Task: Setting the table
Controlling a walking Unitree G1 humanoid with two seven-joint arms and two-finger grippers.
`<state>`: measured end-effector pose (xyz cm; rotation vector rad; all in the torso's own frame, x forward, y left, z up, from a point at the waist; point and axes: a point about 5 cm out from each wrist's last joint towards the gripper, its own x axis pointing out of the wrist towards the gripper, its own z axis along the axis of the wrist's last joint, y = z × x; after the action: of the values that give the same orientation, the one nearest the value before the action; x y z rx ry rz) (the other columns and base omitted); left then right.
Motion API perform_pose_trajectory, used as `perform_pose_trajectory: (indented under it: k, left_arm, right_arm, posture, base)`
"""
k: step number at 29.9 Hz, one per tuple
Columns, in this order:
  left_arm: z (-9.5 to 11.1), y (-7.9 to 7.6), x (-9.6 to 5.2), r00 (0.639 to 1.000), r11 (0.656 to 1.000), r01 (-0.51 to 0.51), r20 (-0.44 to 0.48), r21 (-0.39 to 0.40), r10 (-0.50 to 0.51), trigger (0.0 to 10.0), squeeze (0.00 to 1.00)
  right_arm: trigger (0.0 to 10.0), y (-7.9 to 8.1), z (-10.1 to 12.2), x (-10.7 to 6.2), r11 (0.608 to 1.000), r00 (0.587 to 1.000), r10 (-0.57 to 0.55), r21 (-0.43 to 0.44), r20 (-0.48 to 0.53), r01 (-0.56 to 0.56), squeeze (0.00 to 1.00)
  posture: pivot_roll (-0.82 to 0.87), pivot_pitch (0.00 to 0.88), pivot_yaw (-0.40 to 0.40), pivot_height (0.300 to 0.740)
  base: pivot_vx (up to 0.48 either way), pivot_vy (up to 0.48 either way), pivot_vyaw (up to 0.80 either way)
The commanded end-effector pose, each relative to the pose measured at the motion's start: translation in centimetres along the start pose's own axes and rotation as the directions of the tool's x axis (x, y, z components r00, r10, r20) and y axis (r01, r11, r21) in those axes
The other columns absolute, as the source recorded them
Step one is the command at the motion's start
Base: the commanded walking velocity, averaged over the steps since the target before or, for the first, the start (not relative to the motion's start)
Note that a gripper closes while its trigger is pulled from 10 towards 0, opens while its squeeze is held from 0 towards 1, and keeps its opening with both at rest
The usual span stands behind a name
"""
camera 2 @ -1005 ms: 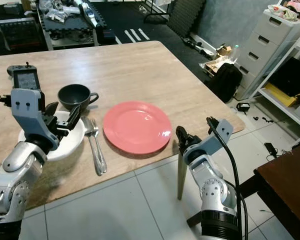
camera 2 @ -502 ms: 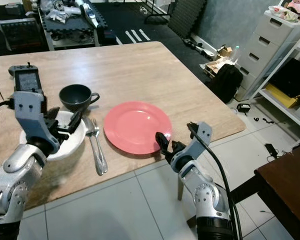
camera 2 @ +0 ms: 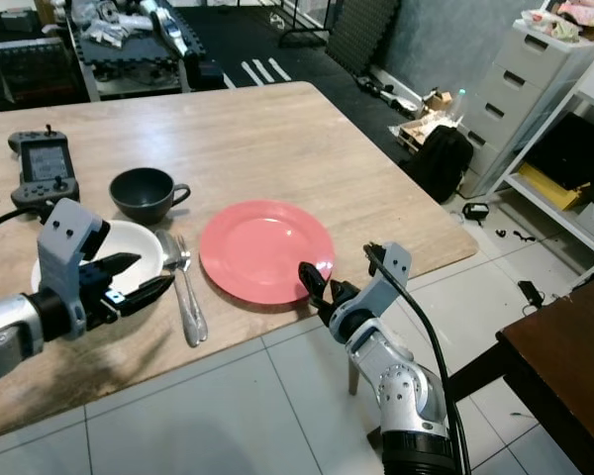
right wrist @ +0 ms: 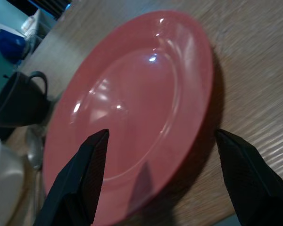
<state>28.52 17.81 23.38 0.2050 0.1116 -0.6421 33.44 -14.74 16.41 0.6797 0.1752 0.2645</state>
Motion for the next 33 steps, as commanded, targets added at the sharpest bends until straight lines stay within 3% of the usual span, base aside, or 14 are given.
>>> perform_pose_trajectory:
  k: [1, 11, 17, 18, 19, 20, 21, 26, 33]
  left_arm:
    - [0.0, -0.8, -0.3, 0.997, 0.997, 0.076, -0.021, 0.018, -0.076, 10.0, 0.0]
    - [0.1, -1.0, 0.0, 0.995, 0.994, 0.097, -0.04, 0.051, -0.095, 10.0, 0.0]
    - [0.5, -1.0, 0.3, 0.998, 0.997, 0.069, -0.006, 0.034, -0.069, 10.0, 0.0]
    - [0.5, -1.1, 0.4, 0.998, 0.997, 0.067, 0.0, 0.03, -0.068, 10.0, 0.0]
    - [0.5, -1.1, 0.4, 0.998, 0.997, 0.067, 0.003, 0.026, -0.067, 10.0, 0.0]
    - [0.5, -1.2, 0.4, 0.998, 0.998, 0.066, 0.005, 0.023, -0.066, 10.0, 0.0]
    - [0.5, -1.2, 0.4, 0.998, 0.998, 0.065, 0.007, 0.021, -0.065, 10.0, 0.0]
    - [0.5, -1.2, 0.4, 0.999, 0.999, 0.041, 0.019, 0.006, -0.041, 10.0, 0.0]
    - [0.4, -1.3, 0.7, 0.999, 1.0, 0.024, 0.026, -0.001, -0.024, 10.0, 0.0]
  right_arm:
    - [10.0, -0.3, -2.3, -0.2, 0.999, 0.994, -0.018, 0.025, -0.106, 0.021, 0.0]
    - [10.0, 1.9, -6.3, 0.7, 0.998, 0.972, 0.016, 0.059, -0.236, -0.002, 0.0]
    - [10.0, 1.9, -8.4, 2.0, 0.991, 0.953, -0.113, 0.033, -0.282, 0.127, 0.0]
    - [9.6, 1.3, -8.9, 2.2, 0.981, 0.94, -0.182, 0.016, -0.288, 0.195, 0.0]
    - [4.7, 0.8, -9.0, 2.3, 0.971, 0.93, -0.229, -0.001, -0.289, 0.239, 0.0]
    - [4.7, 0.6, -9.1, 2.3, 0.964, 0.922, -0.258, -0.012, -0.289, 0.266, 0.0]
    - [0.2, 0.2, -9.1, 2.3, 0.954, 0.912, -0.294, -0.029, -0.284, 0.299, 0.0]
    - [0.0, -1.7, -8.1, 2.1, 0.913, 0.886, -0.407, -0.063, -0.223, 0.404, 0.0]
    - [0.0, -2.4, -6.3, 1.9, 0.919, 0.908, -0.393, -0.034, -0.142, 0.393, 0.0]
  posture:
    - [0.07, 0.183, -0.002, 0.74]
    - [0.08, 0.186, -0.004, 0.74]
    - [0.08, 0.187, -0.002, 0.74]
    - [0.09, 0.185, -0.002, 0.74]
    - [0.08, 0.185, -0.003, 0.74]
    - [0.08, 0.185, -0.003, 0.74]
    - [0.09, 0.183, -0.003, 0.74]
    - [0.08, 0.183, -0.007, 0.74]
    - [0.08, 0.181, -0.006, 0.74]
  base:
    - [0.0, 0.0, 0.0]
    - [0.0, 0.0, 0.0]
    - [0.0, 0.0, 0.0]
    - [0.0, 0.0, 0.0]
    - [0.0, 0.0, 0.0]
    - [0.0, 0.0, 0.0]
    - [0.0, 0.0, 0.0]
    - [0.0, 0.0, 0.0]
    - [0.0, 0.0, 0.0]
